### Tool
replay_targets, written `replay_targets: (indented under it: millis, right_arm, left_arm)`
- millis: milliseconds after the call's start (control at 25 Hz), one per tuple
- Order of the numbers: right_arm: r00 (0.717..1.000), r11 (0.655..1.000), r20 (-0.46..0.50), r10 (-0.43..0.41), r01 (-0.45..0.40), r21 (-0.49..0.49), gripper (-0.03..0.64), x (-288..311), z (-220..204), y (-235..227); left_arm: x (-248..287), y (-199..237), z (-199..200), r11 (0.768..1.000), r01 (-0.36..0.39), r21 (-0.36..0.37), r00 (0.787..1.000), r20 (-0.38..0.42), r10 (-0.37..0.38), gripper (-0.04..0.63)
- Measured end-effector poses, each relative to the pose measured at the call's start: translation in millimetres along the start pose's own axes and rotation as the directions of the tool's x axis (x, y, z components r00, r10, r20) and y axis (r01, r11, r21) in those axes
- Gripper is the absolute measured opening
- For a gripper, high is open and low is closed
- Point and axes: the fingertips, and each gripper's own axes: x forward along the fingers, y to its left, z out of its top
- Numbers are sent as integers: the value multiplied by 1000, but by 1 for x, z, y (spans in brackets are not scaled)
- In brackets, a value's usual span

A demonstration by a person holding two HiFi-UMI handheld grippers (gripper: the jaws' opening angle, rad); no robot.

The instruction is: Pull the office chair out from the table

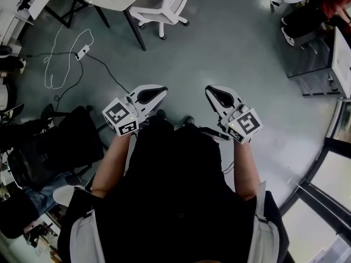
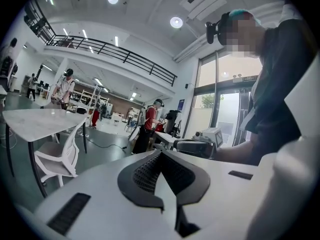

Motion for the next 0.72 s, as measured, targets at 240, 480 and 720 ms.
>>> replay_targets:
  millis: [240,480,720]
  right_arm:
    - [1000,1000,5,20,-20,17,26,2,-10,-3]
    - [999,999,-14,32,-32,20,26,14,-14,-11]
    - [999,999,-34,33,-32,7,26,37,-6,-34]
  left_arm:
    - [0,-4,-16,1000,-16,-17,999,-28,15,12]
    - [5,13,-12,999,-26,-22,1000,-11,26,12]
    - [14,47,3,1000,-18,-24,1000,12,19,12]
